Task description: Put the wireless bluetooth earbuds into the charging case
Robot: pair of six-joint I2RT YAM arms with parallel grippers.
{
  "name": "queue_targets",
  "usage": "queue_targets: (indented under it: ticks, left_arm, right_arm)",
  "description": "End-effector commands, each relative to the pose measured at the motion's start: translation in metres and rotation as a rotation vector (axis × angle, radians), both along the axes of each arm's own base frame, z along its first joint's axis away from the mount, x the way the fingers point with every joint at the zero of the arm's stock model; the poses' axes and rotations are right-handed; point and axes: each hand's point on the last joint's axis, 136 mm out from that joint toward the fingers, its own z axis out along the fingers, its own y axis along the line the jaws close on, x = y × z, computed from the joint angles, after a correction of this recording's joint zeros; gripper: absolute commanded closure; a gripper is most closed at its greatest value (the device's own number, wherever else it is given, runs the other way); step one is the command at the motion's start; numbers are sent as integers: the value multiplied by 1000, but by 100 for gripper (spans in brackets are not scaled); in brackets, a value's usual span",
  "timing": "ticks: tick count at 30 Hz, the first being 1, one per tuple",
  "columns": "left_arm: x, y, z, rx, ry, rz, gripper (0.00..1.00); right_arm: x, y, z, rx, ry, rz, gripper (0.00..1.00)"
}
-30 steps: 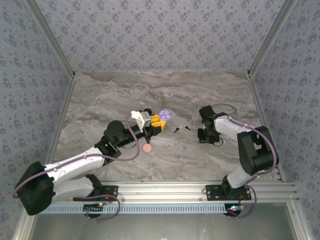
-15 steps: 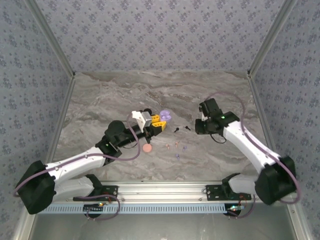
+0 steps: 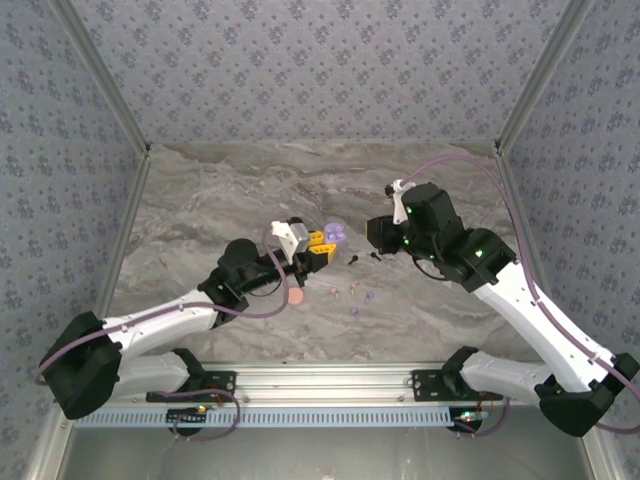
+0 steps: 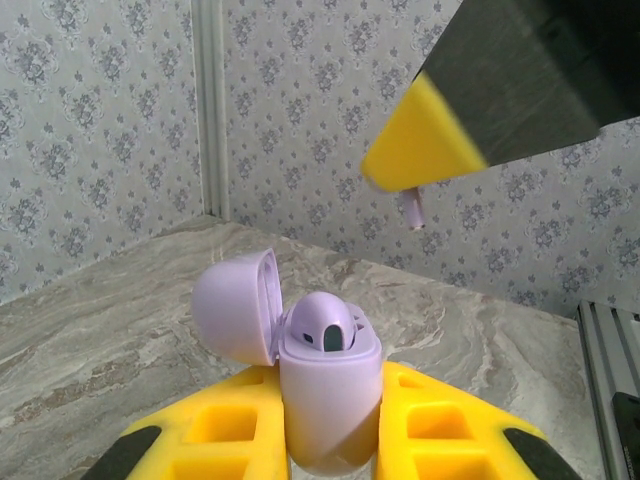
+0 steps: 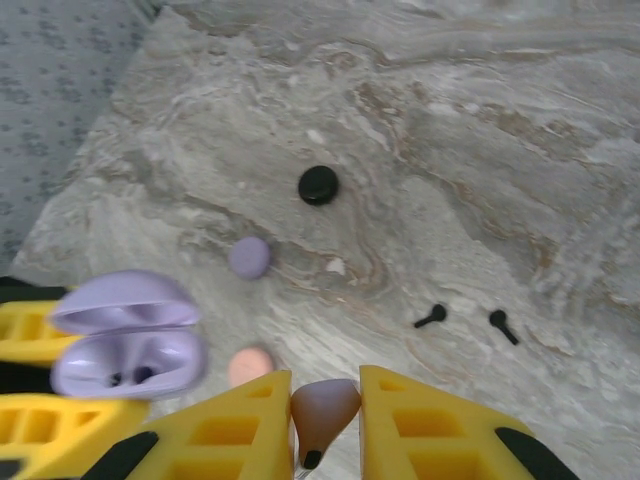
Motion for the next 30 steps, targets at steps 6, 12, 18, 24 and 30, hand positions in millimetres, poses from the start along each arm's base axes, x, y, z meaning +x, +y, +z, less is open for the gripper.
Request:
queue_targets:
  ticks: [6,12,18,24,30]
  left_arm:
    - [-6,-7,27,-65,-46,-39,100]
    - [-8,-11,26,-64,-43,-47,100]
    - [-8,-10,27,-66,-46,-45,100]
    - [-7,-10,30,-76,-47,-44,100]
    - [-8,-10,31,-79,-48,-45,100]
  right_arm:
    - [0,27,23,1,-84,10,78]
    - [3,40,25,0,-114,20,78]
    - [4,44,21,-9,-112,25,78]
    - [4,46,18,-2,-106,26,78]
    - [5,47,11,-17,-99,21,78]
